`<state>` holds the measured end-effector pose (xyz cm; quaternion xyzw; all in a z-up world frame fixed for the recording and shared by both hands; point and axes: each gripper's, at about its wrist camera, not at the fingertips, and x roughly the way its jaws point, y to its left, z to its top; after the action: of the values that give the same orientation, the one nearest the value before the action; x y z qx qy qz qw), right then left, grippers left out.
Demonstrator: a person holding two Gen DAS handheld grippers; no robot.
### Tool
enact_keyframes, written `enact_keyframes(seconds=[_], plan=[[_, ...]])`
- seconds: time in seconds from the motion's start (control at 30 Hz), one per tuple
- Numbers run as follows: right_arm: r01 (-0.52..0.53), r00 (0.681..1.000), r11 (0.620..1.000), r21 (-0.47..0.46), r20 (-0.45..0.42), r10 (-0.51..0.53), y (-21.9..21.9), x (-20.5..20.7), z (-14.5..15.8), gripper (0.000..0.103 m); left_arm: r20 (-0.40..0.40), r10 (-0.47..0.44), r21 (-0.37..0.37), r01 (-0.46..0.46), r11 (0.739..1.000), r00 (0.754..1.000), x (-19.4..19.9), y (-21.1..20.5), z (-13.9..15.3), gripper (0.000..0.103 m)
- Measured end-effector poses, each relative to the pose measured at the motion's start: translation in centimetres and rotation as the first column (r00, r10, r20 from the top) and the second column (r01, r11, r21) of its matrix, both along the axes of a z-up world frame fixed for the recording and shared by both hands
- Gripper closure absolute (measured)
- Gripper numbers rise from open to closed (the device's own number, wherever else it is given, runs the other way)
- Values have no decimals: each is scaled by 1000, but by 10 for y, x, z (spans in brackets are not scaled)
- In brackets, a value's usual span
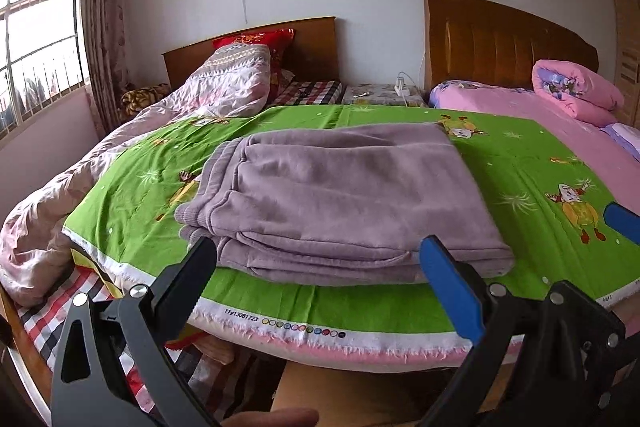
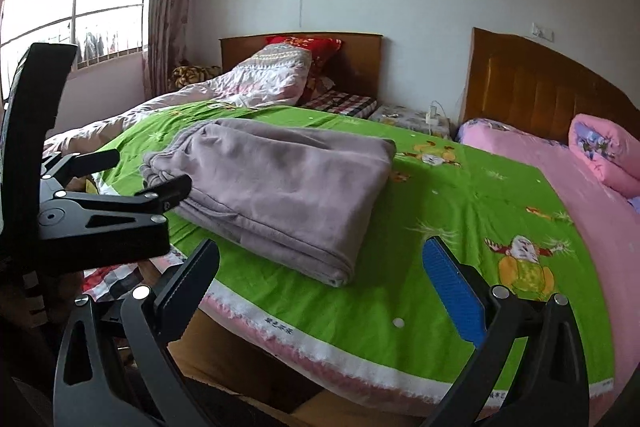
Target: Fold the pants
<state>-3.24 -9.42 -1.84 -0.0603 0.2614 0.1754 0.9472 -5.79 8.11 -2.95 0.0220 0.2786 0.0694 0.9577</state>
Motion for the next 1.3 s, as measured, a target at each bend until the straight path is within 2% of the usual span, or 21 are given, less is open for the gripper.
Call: enact_keyframes(seconds=[1.3], plan=[[15,1000,1000,16,-3,-15,-5,1,0,4,4,-15,13,15,1000,1000,-2,-5,0,1]])
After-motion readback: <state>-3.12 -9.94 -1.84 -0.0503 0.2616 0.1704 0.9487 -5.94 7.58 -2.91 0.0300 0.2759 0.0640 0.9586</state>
